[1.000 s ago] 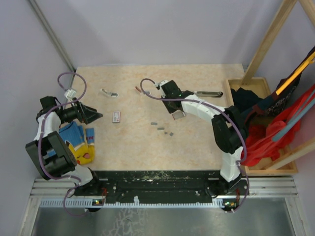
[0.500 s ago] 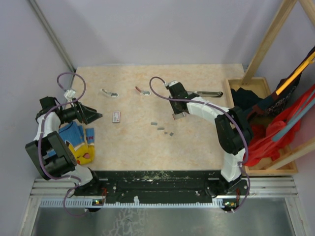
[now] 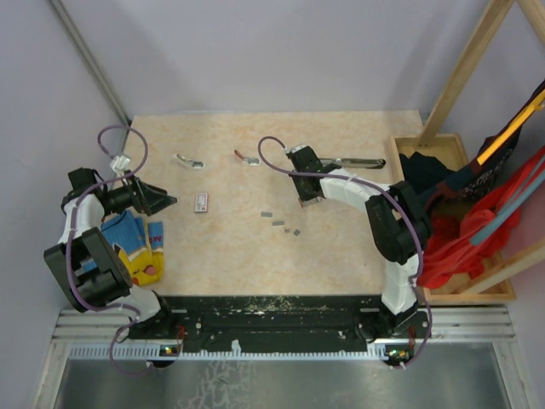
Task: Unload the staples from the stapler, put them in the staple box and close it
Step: Place the staple in the staple box.
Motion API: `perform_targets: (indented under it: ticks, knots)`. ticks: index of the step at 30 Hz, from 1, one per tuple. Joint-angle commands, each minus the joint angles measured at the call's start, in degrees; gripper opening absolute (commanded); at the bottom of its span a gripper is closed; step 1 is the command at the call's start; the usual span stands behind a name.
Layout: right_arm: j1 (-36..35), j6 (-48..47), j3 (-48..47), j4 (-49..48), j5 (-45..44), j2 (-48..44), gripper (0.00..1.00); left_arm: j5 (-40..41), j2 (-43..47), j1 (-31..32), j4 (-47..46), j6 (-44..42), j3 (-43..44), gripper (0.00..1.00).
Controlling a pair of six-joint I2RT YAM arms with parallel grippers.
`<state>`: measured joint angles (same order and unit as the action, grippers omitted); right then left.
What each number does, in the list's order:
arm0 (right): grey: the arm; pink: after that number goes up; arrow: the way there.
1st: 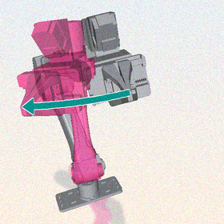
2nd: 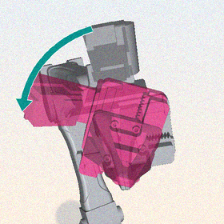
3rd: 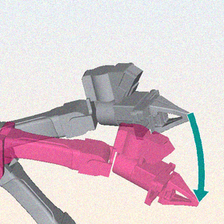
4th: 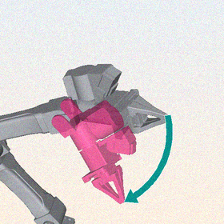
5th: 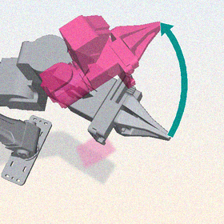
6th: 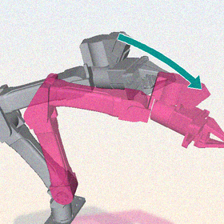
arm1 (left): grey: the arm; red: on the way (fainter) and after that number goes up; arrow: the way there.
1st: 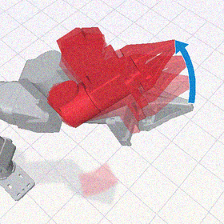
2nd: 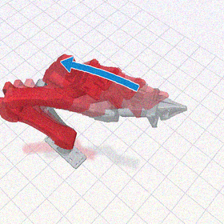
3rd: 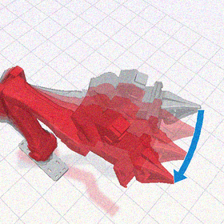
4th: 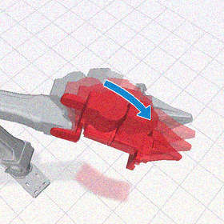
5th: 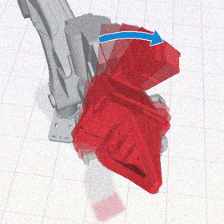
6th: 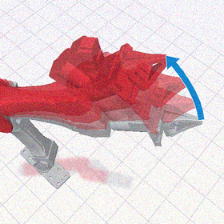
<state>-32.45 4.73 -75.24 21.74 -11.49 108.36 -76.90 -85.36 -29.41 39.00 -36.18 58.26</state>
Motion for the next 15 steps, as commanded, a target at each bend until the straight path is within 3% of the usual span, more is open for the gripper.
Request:
perform_targets:
  ticks: [1, 15]
  knots:
    - [0.2, 1.0, -0.4, -2.5, 0.6, 1.0, 0.00, -2.0, 0.4, -0.5, 0.6, -1.8, 1.0, 1.00]
    - [0.2, 1.2, -0.4, -1.4, 2.2, 2.1, 0.00, -2.2, -0.1, -0.7, 1.0, -2.2, 1.1, 1.00]
